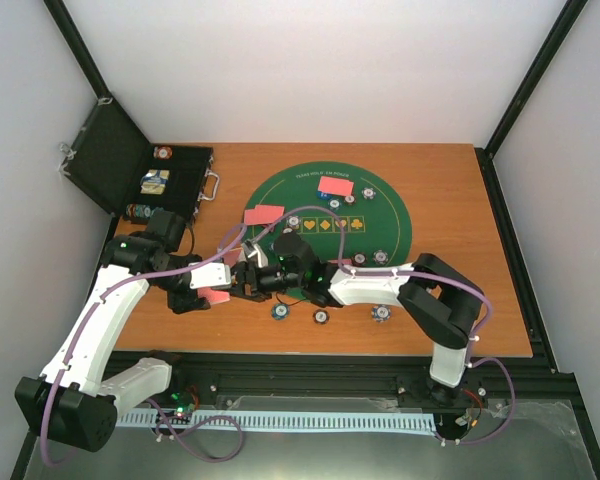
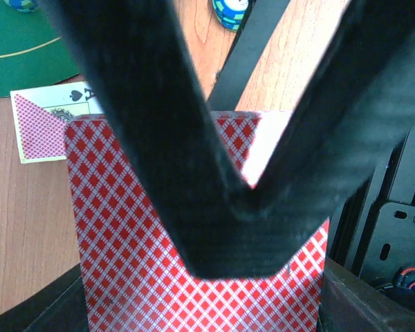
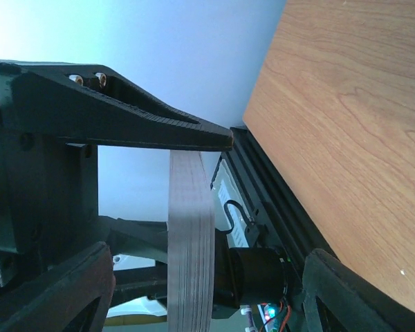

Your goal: Distribute texas hold em gaming equipment

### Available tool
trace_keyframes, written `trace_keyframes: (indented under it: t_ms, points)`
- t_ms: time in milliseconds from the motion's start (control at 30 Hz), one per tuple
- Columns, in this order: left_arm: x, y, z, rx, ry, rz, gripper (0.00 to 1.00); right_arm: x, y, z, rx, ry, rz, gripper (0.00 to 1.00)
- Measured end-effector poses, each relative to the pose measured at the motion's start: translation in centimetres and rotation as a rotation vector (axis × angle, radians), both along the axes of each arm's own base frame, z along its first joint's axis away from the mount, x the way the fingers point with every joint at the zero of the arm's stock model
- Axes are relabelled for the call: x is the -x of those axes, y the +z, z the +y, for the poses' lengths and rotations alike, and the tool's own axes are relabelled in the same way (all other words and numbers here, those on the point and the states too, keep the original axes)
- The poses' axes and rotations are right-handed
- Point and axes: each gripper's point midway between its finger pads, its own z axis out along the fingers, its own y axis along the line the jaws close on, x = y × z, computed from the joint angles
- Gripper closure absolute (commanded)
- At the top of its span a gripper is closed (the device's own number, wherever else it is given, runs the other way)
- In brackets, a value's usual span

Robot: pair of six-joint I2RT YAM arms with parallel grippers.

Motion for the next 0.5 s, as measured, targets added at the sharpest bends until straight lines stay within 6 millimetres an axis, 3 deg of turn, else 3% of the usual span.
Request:
trace_keyframes:
  t_ms: [500]
  points:
    - [0.0,0.0,0.0,0.000,0.000,0.000,0.99,-0.5,-1.1,4.1,-0.033,0.039,0.051,0.30]
